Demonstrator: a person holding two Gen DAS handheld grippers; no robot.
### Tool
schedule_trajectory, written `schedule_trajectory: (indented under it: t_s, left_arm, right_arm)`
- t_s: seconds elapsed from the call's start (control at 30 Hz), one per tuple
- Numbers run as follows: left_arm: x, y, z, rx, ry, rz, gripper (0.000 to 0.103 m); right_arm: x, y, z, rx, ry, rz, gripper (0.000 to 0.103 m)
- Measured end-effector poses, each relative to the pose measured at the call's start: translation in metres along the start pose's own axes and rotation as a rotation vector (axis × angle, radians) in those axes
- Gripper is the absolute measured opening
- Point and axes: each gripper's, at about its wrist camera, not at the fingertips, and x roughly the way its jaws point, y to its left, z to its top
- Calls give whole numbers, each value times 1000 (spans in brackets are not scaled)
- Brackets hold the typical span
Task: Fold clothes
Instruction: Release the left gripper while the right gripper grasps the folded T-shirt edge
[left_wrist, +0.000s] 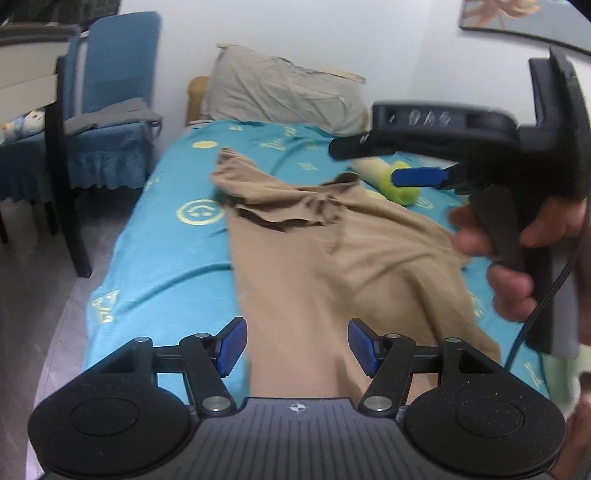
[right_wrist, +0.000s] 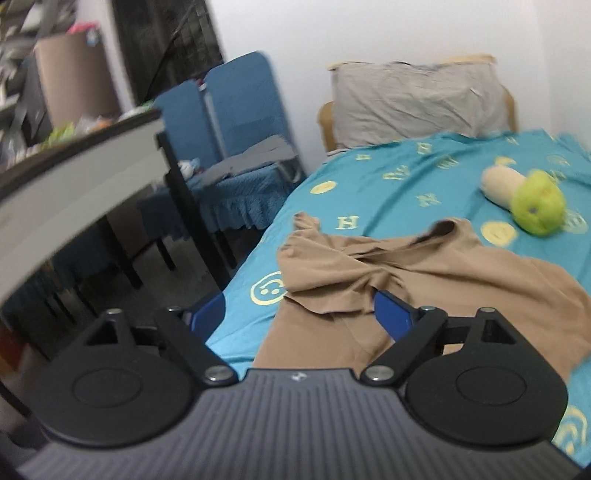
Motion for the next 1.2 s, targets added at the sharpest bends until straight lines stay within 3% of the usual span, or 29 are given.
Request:
schedule_trajectory:
  t_s: [0.13, 0.3, 0.33, 0.37, 0.47, 0.5, 0.53, 0.6, 0.83, 1.0, 1.2]
  left_arm:
    - [8, 21, 1, -35, -31, 27, 69]
    - [23, 38, -6, -66, -11, 31, 69]
    - [24, 40, -7, -70, -12, 24, 69]
    - [24, 41, -9, -74, -12, 16, 69]
    - [28, 42, -12, -78, -2, 2, 69]
    - [30, 41, -13, -75, 3, -1, 69]
    - [30, 41, -14, -71, 6, -2, 69]
    - [32, 39, -15, -66, 10, -6, 69]
    - [31, 32, -17, -65, 0, -55, 69]
    - [34, 27, -22, -48, 7, -89, 69]
    - [47, 28, -27, -45, 45, -94, 69]
  right_arm:
    - [50, 7, -3, -86, 55, -32, 89]
    - [82, 0, 1, -84, 38, -75, 86]
    - [86, -3, 4, -81, 31, -88, 74]
    - [90, -5, 6, -78, 23, -101, 69]
    - [102, -11, 13, -69, 1, -138, 67]
    - [106, -13, 16, -66, -7, -151, 53]
    - [110, -15, 18, -62, -14, -163, 27]
    - [118, -19, 23, -56, -29, -188, 7]
    - [146, -35, 40, -31, -81, -277, 4]
    - [162, -103, 61, 164, -69, -394, 4]
    - [167, -130, 42, 175, -49, -366, 4]
